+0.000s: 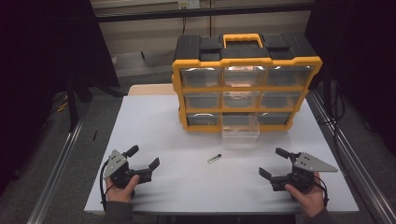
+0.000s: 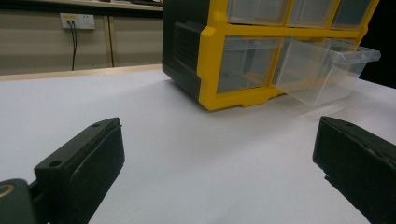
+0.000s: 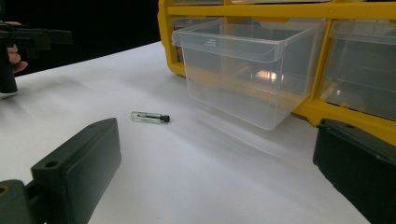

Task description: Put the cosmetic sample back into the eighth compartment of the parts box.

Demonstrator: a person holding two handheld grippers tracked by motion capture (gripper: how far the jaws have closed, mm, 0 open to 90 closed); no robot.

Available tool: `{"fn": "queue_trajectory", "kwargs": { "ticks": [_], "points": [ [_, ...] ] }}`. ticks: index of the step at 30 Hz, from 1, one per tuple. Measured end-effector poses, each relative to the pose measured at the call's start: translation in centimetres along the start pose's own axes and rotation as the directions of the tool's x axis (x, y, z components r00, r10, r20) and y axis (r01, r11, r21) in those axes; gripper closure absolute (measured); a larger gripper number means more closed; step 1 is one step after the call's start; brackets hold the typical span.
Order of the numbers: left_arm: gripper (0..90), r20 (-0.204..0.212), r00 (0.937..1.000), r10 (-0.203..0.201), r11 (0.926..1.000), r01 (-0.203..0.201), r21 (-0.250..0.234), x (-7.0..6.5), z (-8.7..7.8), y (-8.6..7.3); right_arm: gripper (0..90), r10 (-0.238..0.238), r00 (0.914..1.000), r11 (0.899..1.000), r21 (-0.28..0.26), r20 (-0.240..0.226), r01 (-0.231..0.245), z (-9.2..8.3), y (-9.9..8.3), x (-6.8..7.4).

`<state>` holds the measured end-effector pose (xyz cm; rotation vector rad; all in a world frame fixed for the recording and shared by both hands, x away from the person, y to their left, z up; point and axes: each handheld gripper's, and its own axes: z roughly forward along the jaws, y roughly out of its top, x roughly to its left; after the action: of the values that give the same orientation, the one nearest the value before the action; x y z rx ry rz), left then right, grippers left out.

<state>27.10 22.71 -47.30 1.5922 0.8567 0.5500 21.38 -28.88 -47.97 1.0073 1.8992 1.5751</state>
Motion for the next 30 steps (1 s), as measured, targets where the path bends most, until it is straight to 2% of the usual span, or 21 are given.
{"fn": "queue_trajectory", "kwargs": {
  "ticks": [6,13,14,16,24,30],
  "points": [
    [2.2,0.008,1.0,0.005,1.0,-0.005,0.001,0.0,0.0,0.0,0.4,-0.02,0.9997,1.0,0.015,-0.011,0.02,0.4,0.1,0.2],
    [2.4,0.001,0.9999,0.017,0.9998,-0.017,0.013,0.0,0.0,0.0,0.1,-0.012,0.9996,1.0,0.024,-0.024,0.012,1.3,0.3,0.5],
    [2.4,0.001,0.9999,0.017,0.9998,-0.017,0.013,0.0,0.0,0.0,0.2,-0.033,0.9993,0.999,0.037,-0.017,0.034,1.4,0.4,0.6],
    [2.4,0.0,0.9996,0.03,0.9993,-0.03,0.023,0.1,-0.1,0.0,0.2,-0.047,0.9985,0.998,0.05,-0.026,0.049,1.8,0.6,0.9],
    [2.5,0.002,0.9998,0.017,0.9997,-0.017,0.017,-0.1,0.1,-0.1,0.3,-0.036,0.9981,0.995,0.089,-0.05,0.04,3.5,1.1,1.6],
    [2.7,0.011,0.9998,0.015,0.9997,-0.016,0.02,0.0,0.1,-0.1,0.9,-0.055,0.9951,0.99,0.125,-0.082,0.065,4.9,1.6,2.4]
  ]
}}
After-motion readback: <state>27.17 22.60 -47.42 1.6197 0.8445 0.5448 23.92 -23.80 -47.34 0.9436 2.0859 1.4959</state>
